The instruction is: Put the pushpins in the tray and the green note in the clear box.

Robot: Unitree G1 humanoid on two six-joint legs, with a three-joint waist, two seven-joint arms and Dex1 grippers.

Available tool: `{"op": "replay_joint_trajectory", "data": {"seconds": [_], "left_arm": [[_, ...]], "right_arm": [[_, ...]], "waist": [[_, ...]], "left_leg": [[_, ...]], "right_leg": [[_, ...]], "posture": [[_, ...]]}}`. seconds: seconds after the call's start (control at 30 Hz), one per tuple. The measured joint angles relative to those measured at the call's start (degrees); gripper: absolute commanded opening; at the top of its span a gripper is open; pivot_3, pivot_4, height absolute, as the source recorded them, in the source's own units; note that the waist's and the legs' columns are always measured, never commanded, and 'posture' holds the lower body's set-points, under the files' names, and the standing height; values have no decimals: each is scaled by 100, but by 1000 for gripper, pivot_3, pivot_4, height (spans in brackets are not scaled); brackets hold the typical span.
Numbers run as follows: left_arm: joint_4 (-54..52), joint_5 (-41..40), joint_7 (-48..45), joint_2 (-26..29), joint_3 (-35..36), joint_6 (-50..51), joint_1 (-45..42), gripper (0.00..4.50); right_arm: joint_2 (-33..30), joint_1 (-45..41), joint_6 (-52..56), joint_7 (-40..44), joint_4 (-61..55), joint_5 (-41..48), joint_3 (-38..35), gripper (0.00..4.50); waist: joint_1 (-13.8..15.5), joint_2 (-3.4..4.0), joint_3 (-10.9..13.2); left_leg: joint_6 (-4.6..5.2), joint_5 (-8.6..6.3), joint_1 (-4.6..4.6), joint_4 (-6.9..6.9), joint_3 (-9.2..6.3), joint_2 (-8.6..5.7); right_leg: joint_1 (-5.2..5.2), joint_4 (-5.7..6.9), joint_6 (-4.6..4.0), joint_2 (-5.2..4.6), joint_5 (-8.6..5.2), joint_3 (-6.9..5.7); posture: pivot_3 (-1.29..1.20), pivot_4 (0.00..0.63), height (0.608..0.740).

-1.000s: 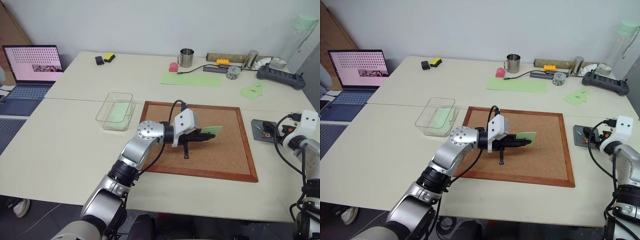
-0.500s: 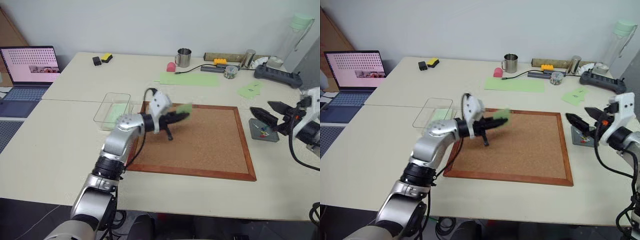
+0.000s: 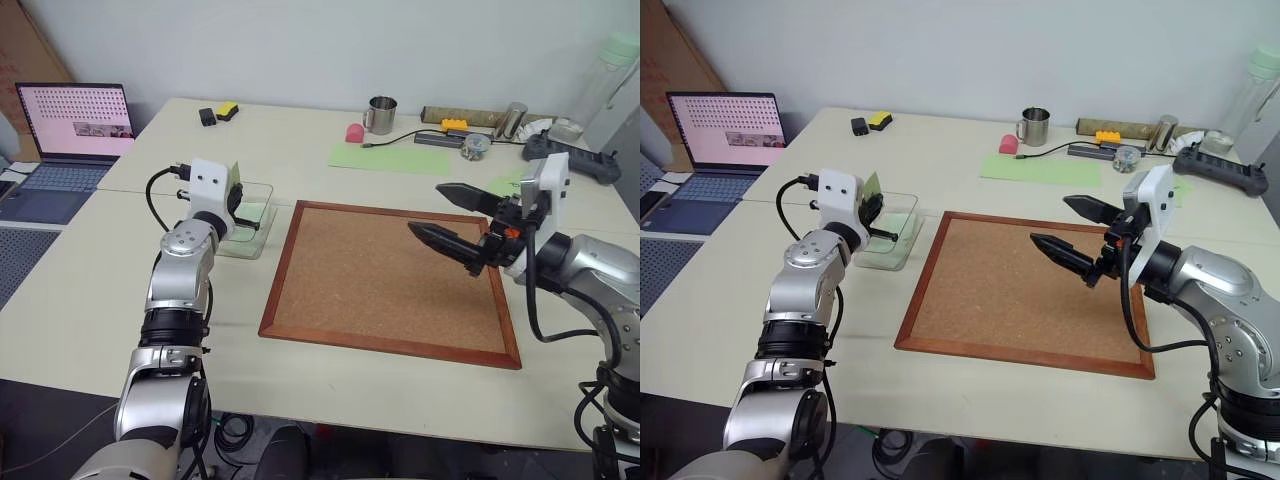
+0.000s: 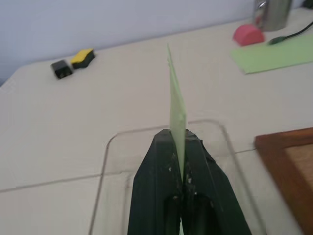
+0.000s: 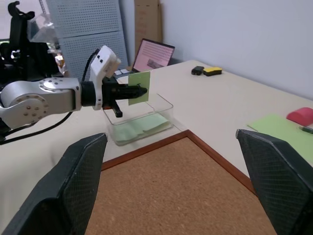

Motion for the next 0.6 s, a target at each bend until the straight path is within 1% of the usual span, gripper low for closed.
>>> {"op": "replay_joint_trajectory", "data": {"seconds": [0.07, 0.13, 0.17, 0.2, 0.23, 0.27, 0.6], "left_arm": [[74, -7, 27, -5, 0, 11, 30, 0], [96, -13, -20, -6, -5, 2, 31, 395], [96, -17, -32, -9, -10, -12, 31, 445], [97, -34, -38, -22, -10, -26, 31, 613], [98, -50, -39, -40, -10, -44, 31, 797], [100, -63, -36, -62, -9, -60, 31, 1085], [50, -120, -26, -55, 7, -80, 79, 3102]], "right_arm": [[-1, 2, -1, -25, 0, 9, 4, 4433], [-2, 9, -1, -89, 0, 23, 4, 4500], [-2, 10, -1, -111, 0, 31, 4, 4500], [-3, 11, -1, -123, -2, 43, 4, 4500], [-3, 13, -1, -134, -2, 50, 4, 4500], [-3, 13, -1, -150, -2, 53, 4, 4500], [-35, 18, -28, -217, 13, 53, 6, 4500]], "waist": [[1, 0, 0], [-3, 0, 0], [-5, 0, 0], [-6, 0, 0], [-6, 0, 0], [-6, 0, 0], [-8, 0, 0]], "left_leg": [[0, 0, 0, 0, 0, 0], [0, 0, 0, 0, 1, 0], [0, 0, 1, 0, 1, 0], [0, 0, 1, 0, 1, 0], [0, 0, 1, 0, 1, 0], [0, 0, 1, 0, 1, 0], [0, 0, 1, 0, 2, 0]], "right_leg": [[-1, 1, 0, 0, 0, 0], [-1, 2, 0, 0, 0, 1], [-1, 3, 0, 1, 0, 1], [-1, 3, 0, 1, 0, 2], [-1, 3, 0, 1, 0, 2], [-1, 3, 0, 1, 0, 2], [-2, 4, 0, 1, 0, 2]], "posture": [[0, 150, 740], [0, 150, 740], [0, 150, 740], [0, 150, 740], [0, 150, 740], [0, 150, 740], [0, 150, 740]]}}
